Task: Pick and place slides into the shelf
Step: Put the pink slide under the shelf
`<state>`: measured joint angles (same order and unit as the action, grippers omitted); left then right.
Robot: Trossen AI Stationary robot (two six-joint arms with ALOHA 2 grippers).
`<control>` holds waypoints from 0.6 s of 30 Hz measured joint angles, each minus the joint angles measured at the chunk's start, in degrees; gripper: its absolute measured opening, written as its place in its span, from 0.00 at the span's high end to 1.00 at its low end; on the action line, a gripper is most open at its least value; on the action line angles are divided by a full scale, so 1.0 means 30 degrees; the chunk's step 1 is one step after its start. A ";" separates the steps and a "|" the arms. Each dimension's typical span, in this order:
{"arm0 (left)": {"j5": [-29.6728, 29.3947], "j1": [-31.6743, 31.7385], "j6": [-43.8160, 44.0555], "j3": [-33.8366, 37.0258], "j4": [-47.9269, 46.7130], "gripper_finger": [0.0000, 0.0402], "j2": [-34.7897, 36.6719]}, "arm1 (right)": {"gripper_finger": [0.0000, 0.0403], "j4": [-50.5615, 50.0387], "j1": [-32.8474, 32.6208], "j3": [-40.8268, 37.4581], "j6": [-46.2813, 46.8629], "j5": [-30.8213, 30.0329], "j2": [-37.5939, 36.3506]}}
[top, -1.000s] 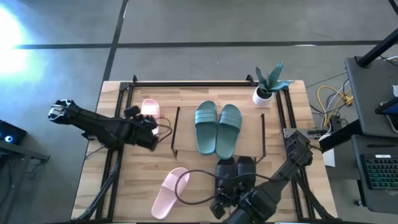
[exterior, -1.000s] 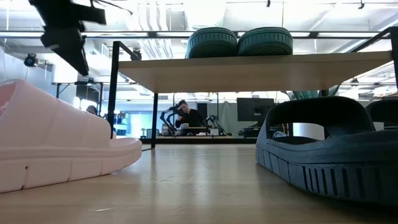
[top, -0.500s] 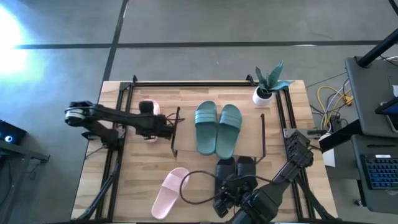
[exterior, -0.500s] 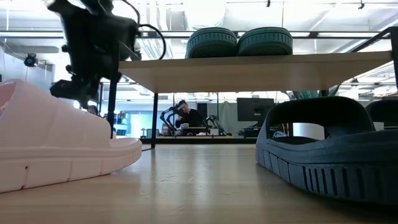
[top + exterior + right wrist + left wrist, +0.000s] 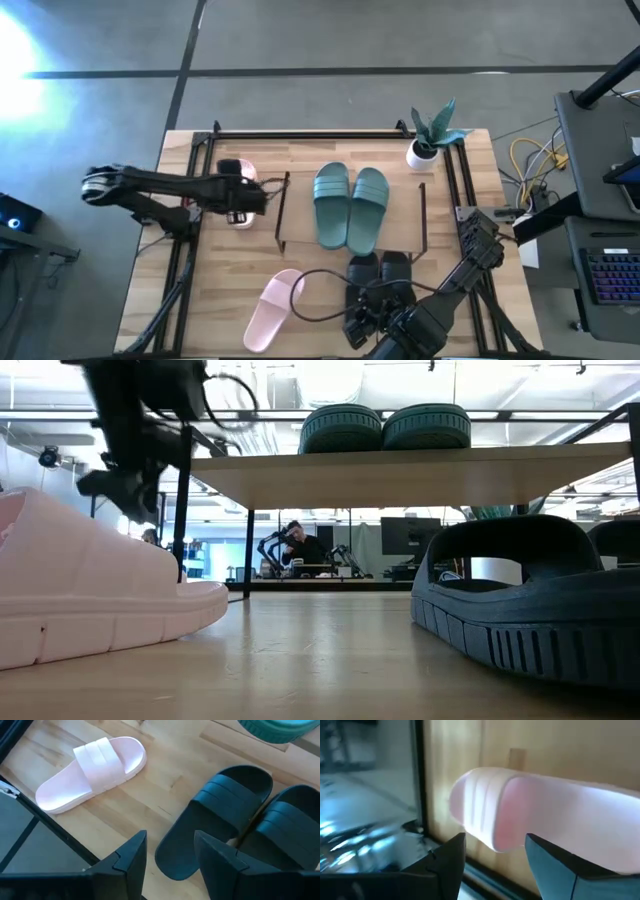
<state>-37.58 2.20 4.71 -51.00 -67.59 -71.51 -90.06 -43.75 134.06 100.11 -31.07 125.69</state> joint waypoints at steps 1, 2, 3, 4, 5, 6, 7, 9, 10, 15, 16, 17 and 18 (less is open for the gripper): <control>0.0547 0.0067 -0.0286 0.0270 0.0216 0.52 0.0842 | 0.61 0.0022 0.0000 0.0000 -0.0006 -0.0001 0.0000; 0.1248 0.0131 -0.0536 0.0557 0.0388 0.52 0.1652 | 0.61 0.0032 0.0000 -0.0008 -0.0013 0.0000 0.0000; 0.2060 0.0201 -0.0696 0.0886 0.0584 0.52 0.2454 | 0.61 -0.0001 0.0000 -0.0015 -0.0013 0.0000 0.0000; 0.2884 0.0290 -0.0760 0.1233 0.0777 0.52 0.3224 | 0.61 0.0020 0.0030 -0.0037 -0.0038 -0.0007 0.0000; 0.3591 0.0362 -0.0782 0.1581 0.0910 0.52 0.3900 | 0.61 0.0021 0.0057 -0.0056 -0.0228 0.0000 0.0000; 0.3923 0.0417 -0.0776 0.1923 0.0965 0.52 0.4452 | 0.61 0.0007 0.0078 -0.0078 -0.0436 0.0000 0.0000; 0.4015 0.0445 -0.0748 0.2314 0.0931 0.52 0.4977 | 0.61 0.0014 0.0096 -0.0087 -0.0602 -0.0004 0.0000; 0.4342 0.0667 -0.0858 0.2574 0.0689 0.52 0.5515 | 0.61 0.0015 0.0188 -0.0087 -0.0895 -0.0007 0.0000; 0.4386 0.0758 -0.0872 0.2430 0.1114 0.52 0.5703 | 0.61 0.0012 0.0238 -0.0087 -0.1107 0.0022 0.0000; 0.4562 0.1484 -0.0824 0.2519 0.1178 0.52 0.5444 | 0.61 0.0013 0.0484 -0.0087 -0.3071 0.0729 0.0000; 0.4547 0.1603 -0.0901 0.2519 0.1263 0.52 0.5209 | 0.61 0.0013 0.0533 -0.0087 -0.3595 0.0758 0.0000; 0.4559 0.1736 -0.1096 0.2530 0.1243 0.52 0.4977 | 0.61 0.0018 0.0594 -0.0090 -0.4107 0.0733 0.0000; 0.4573 0.1839 -0.1195 0.2561 0.1299 0.52 0.4722 | 0.61 0.0027 0.0662 -0.0152 -0.4477 0.0606 0.0000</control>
<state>-23.86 7.72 1.12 -43.32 -63.70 -57.34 -89.97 -41.76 133.60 86.68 -29.25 125.69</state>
